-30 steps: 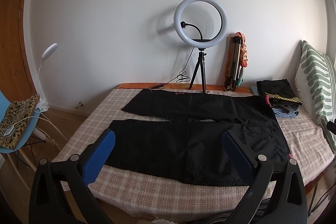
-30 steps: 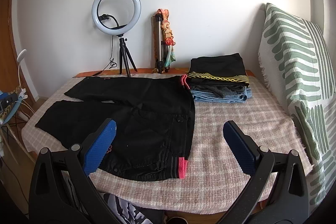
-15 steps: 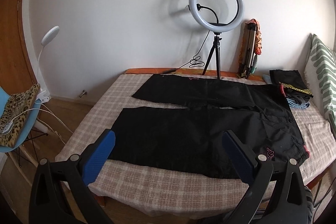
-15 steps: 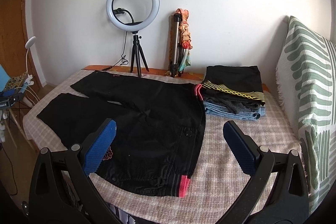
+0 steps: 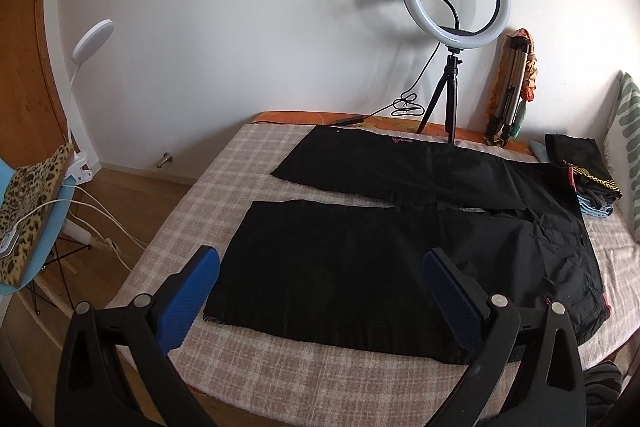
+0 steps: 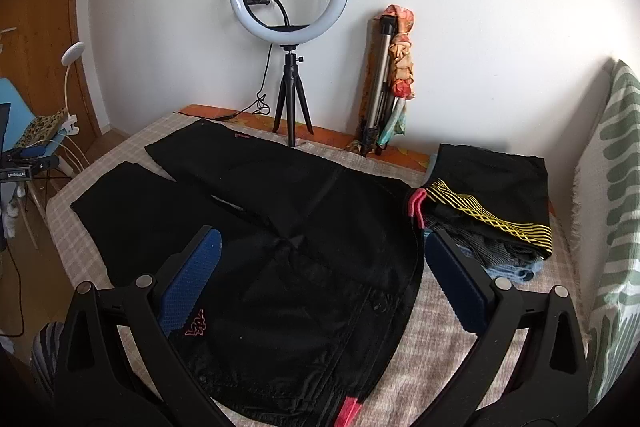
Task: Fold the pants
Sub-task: 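Move the right tool to the trouser waistband and close on it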
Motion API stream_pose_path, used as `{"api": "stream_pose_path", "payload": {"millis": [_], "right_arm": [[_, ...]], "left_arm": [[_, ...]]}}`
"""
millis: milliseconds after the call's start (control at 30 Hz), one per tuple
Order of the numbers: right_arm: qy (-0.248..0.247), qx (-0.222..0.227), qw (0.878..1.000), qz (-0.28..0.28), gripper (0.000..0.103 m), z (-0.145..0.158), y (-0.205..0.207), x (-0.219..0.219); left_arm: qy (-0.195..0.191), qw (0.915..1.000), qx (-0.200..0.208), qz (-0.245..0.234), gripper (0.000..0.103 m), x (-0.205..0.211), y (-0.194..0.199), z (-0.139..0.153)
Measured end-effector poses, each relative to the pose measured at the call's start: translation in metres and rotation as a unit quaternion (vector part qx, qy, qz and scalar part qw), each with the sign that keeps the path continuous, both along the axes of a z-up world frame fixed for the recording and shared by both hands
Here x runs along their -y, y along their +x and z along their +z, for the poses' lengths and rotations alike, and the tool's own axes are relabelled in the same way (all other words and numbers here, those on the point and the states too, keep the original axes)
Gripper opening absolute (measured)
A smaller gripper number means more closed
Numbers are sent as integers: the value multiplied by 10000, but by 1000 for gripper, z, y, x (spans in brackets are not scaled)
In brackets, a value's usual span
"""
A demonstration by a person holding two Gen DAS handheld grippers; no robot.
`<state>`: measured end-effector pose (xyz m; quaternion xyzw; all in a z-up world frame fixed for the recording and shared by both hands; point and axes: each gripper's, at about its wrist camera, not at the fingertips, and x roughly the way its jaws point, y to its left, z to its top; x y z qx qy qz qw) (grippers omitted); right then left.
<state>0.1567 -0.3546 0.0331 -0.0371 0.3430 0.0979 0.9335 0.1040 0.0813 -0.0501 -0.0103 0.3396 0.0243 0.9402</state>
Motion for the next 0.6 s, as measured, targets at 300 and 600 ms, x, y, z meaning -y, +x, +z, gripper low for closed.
{"api": "stream_pose_path", "payload": {"millis": [300, 600], "right_arm": [[109, -720, 9953, 633, 103, -21, 107, 0], [496, -1477, 9843, 832, 102, -75, 226, 1]], "left_arm": [[2, 9981, -562, -259, 102, 3, 90, -9], [47, 9937, -1048, -388, 102, 14, 186, -25]]}}
